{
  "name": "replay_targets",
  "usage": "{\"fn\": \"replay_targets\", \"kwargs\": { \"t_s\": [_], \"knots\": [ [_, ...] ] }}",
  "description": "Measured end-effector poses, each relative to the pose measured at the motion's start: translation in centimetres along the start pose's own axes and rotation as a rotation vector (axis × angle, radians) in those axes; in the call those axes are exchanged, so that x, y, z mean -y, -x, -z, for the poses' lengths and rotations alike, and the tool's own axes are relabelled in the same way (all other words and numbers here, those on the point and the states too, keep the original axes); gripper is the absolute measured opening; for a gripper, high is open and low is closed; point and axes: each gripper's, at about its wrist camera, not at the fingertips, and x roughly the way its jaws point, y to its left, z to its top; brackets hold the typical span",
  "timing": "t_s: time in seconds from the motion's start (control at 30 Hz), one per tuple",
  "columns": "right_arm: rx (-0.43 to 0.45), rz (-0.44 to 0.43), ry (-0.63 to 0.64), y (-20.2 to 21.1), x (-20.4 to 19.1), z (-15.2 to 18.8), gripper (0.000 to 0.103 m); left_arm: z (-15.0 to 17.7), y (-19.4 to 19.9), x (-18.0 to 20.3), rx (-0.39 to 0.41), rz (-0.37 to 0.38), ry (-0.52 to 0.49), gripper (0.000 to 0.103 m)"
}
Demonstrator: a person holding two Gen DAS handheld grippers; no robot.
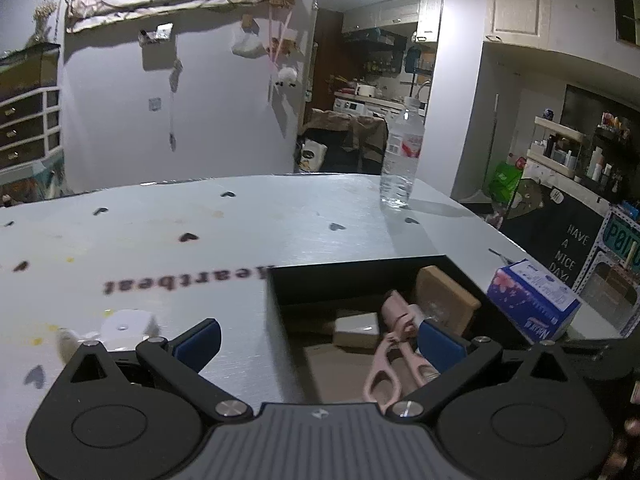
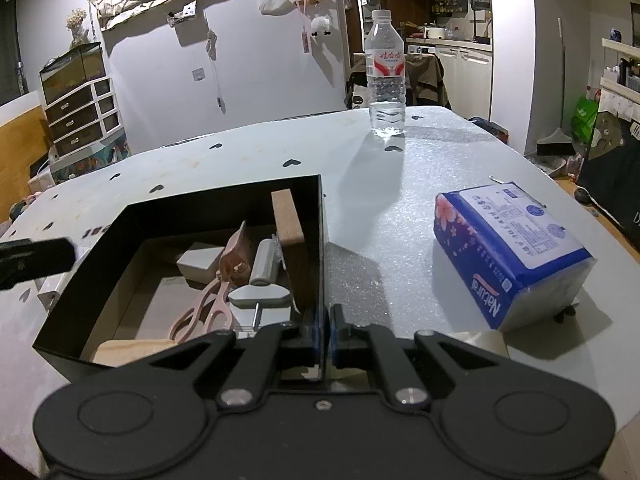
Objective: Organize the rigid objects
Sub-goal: 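Move the left tool out of the box to the white charger plug, then grasp the white charger plug with the left tool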
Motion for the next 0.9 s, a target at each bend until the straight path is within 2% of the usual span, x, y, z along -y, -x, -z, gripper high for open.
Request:
{"fn": "replay_targets", "kwargs": {
  "t_s": [0.17,0.4,0.7,0.9],
  "knots": [
    [0.004,0.003,0.003,0.1,-0.1,0.1,0.006,1.0,1.1,-2.1,0.011,-0.046,0.025,0.103],
    [0.005,0.004,0.006,0.1,-0.1,0.1,0.006,2.2,1.7,-5.9,0.007,-0.113,0.129,0.103],
    [0.006,0.001,0.007,0.1,-0.1,0.1,0.006,3.6,0.9,-9.5,0.004,-0.213,0.215,0.101],
    [0.004,0.003,0.01,0.2,-0.1,0.1,0.006,4.3,-0.7,-10.6,-0.041,-0.253,0.245,0.084]
  ]
}}
